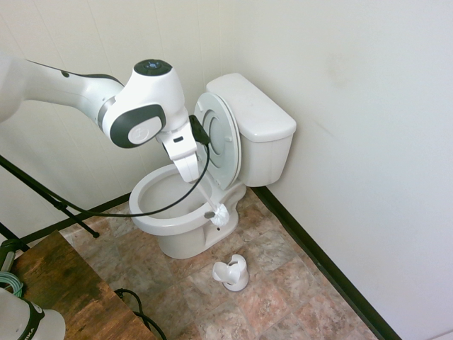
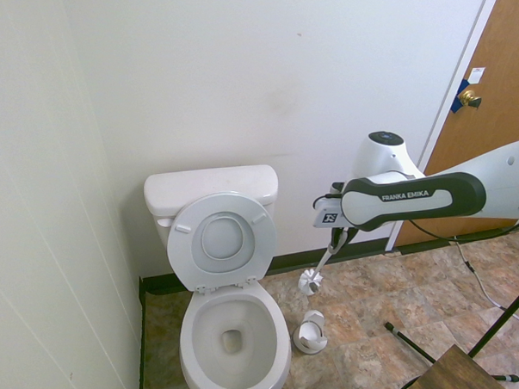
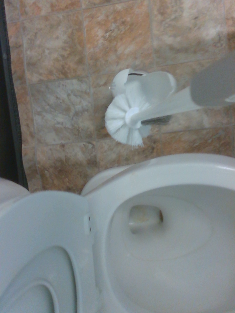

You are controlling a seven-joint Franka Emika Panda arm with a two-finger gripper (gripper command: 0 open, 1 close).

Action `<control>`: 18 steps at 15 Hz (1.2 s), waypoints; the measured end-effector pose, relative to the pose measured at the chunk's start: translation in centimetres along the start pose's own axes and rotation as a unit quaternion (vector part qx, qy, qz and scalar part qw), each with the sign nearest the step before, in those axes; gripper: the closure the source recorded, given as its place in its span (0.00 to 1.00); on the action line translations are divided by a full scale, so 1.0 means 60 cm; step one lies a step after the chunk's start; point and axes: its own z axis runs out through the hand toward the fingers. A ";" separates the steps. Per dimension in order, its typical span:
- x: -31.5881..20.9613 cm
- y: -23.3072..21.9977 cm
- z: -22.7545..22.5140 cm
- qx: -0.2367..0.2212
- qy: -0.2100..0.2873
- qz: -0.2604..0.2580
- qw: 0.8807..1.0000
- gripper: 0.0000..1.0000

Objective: Clean the toilet

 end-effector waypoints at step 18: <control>-0.314 -0.226 0.040 -0.004 0.014 -0.082 0.997 1.00</control>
